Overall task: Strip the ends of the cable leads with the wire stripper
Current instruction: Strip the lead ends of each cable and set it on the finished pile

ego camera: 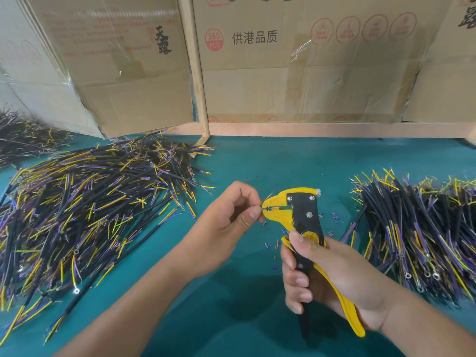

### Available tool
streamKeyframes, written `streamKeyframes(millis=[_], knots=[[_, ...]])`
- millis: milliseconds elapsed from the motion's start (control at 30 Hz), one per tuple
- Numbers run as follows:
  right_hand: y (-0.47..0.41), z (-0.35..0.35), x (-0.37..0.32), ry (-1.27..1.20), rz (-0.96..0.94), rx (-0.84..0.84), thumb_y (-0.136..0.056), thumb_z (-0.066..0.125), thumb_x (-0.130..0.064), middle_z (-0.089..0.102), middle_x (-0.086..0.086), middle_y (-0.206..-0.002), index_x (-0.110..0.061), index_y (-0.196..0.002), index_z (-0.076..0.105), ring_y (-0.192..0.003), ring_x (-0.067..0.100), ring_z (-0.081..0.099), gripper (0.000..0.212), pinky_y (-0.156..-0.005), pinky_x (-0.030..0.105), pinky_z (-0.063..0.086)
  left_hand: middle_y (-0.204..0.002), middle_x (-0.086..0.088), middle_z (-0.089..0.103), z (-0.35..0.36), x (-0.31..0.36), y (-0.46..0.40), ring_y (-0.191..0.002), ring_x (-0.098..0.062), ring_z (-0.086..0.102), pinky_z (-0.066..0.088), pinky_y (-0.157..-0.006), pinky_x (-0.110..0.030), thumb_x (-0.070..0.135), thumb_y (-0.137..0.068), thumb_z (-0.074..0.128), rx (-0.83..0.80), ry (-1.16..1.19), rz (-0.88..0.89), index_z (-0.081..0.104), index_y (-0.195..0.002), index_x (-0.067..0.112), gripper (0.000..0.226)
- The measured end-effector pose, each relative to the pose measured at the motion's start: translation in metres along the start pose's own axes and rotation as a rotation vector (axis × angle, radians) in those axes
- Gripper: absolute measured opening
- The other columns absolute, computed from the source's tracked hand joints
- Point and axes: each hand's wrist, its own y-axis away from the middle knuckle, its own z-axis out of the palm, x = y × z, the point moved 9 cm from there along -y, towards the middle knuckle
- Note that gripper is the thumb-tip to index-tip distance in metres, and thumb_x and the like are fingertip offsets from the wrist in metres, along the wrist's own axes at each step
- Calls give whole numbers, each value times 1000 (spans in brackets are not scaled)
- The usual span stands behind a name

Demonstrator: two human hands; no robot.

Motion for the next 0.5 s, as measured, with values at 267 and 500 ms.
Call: streamKeyframes(millis=[267,500], knots=[[2,3,-3,20,-1,15,-85,72,-47,34,10,-63,-8,-74,54,-50,23,36,45,-54,38,43,-83,8,62,-3,3,1,-66,4,51,38,-65,-8,12,-98,51,20,43,5,50,-96,9,5],[4,5,-5,34,-5,44,-84,72,-50,33,9,-61,-10,-71,52,-47,21,33,47,-50,33,40,-82,9,60,-5,9,0,-70,1,49,37,-65,-9,17,-100,52,13,-81,33,52,-96,11,7]])
